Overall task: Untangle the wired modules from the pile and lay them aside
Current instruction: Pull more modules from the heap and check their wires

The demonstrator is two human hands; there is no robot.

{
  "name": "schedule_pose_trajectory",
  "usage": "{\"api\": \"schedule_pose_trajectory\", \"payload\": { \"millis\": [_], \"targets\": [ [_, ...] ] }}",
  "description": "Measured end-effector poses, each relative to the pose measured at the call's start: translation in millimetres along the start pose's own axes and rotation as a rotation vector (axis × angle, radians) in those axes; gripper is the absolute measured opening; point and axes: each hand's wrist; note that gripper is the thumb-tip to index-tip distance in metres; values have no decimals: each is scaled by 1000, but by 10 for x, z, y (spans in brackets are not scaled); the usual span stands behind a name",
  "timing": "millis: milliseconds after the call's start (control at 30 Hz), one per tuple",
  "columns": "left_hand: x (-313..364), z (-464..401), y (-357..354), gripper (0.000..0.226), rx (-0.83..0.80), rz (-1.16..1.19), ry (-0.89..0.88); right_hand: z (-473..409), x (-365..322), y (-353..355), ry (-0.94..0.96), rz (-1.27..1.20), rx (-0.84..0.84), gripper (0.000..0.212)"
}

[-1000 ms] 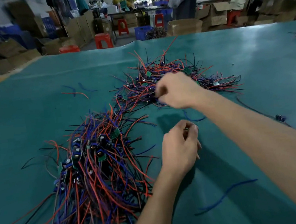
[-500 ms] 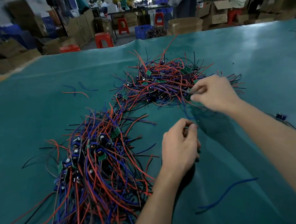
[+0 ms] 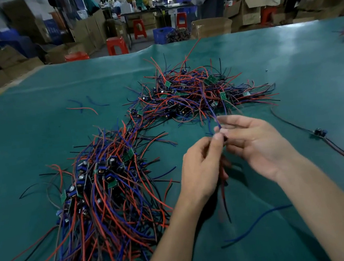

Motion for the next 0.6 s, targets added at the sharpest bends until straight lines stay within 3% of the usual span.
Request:
{"api": "schedule_pose_trajectory", "payload": {
  "millis": [133,233,400,500,600],
  "targets": [
    [-16,-15,-15,20,-25,-2,39,-20,75,11,78,-47,81,33],
    [-2,-12,-7,19,-31,-31,40,-28,85,32,64,-64,60,25],
    [-5,-14,2,25,-51,-94,30,-51,62,103,186,172,151,3],
    [-21,-14,-3,25,-58,-164,26,-111,52,215,378,348,325,20],
    [-20,-8,-9,24,-80,-193,34,-151,-1,362,481,331,462,22]
  ]
}}
Point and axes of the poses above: each hand's wrist, its own z-axis away from the middle knuckle, its own y-axis out of the back of the hand, x = y × z, and after that the axes turned 1 degree about y, right-handed
